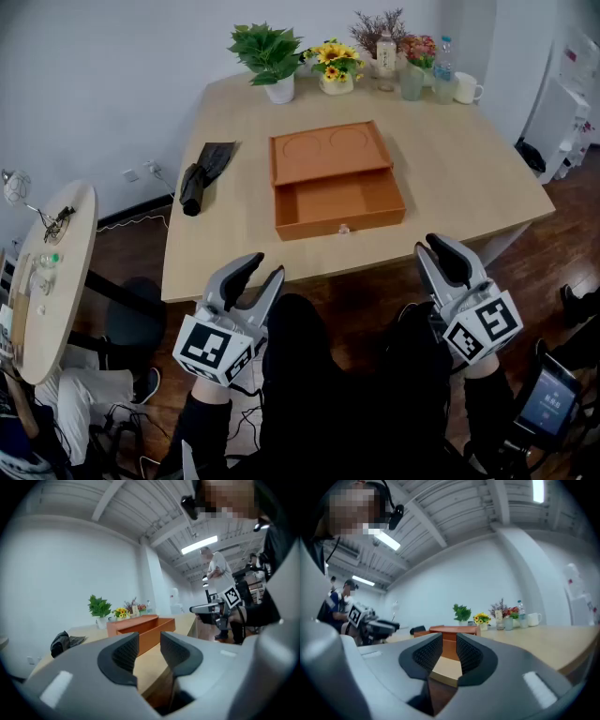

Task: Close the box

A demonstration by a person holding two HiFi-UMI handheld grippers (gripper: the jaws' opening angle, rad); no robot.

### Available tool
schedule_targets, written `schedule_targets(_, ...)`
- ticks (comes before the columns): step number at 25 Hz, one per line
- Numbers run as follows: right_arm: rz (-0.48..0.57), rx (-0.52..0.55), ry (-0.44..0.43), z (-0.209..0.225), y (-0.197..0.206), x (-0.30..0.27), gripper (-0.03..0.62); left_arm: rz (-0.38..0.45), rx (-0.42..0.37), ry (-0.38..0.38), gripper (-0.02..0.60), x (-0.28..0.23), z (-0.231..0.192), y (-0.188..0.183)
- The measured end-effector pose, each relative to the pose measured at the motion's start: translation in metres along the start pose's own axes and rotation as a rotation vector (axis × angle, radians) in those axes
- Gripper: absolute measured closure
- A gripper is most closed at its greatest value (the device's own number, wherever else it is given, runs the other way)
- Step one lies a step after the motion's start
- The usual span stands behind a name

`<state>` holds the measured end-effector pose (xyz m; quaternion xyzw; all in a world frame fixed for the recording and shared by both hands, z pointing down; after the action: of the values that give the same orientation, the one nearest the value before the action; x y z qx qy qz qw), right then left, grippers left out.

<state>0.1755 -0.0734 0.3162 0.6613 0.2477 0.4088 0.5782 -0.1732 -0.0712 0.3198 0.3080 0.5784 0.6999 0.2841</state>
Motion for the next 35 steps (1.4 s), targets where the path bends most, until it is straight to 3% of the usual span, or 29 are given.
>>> schedule_targets(4, -0.241, 0.176, -0.188, 0.039, 0.012, -0.037, 0.462, -0.208, -0.078, 0.087, 0.457, -0.04, -0.039, 0.006)
schedule_targets(7, -0.341, 0.32, -0.229, 0.051, 0.021, -0.062, 0.454, -0.322, -0.081, 0.132, 0.457, -0.067, -0.051, 0.016)
schedule_targets(10, -0.421, 0.367, -0.267, 0.051, 0.031, -0.078, 0.454, -0.386, -0.057, 0.162, 0.457, -0.083, -0.053, 0.024)
schedule_targets(12, -0.44, 0.349, -0.279, 0.051, 0.033, -0.083, 0.496, -0.397, -0.052, 0.173, 0.457, -0.085, -0.054, 0.024)
schedule_targets(17, -0.435, 0.324, -0.252, 0.058, 0.029, -0.099, 0.508, -0.387, -0.035, 0.156, 0.458, -0.096, -0.065, 0.023)
schedule_targets(31, -0.492, 0.298, -0.215, 0.084, 0.038, -0.147, 0.508, -0.43, -0.015, 0.109, 0.459, -0.135, -0.094, 0.028)
schedule_targets(34, -0.487, 0.289, -0.249, 0.086, 0.035, -0.146, 0.508, -0.413, -0.013, 0.1, 0.457, -0.131, -0.095, 0.026)
schedule_targets(35, -0.481, 0.298, -0.272, 0.087, 0.033, -0.145, 0.481, -0.4, -0.021, 0.09, 0.454, -0.128, -0.096, 0.025)
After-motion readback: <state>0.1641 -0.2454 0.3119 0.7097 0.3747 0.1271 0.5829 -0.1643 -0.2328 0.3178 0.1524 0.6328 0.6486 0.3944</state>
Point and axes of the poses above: the fingertips, and each gripper's own axes: x backward along the fingers, z to its right, y out of its underside, the point moved 10 cm from there along x, backward along the fingers, and after that the axes turned 13 degrees about z, right-handed, at the moved point
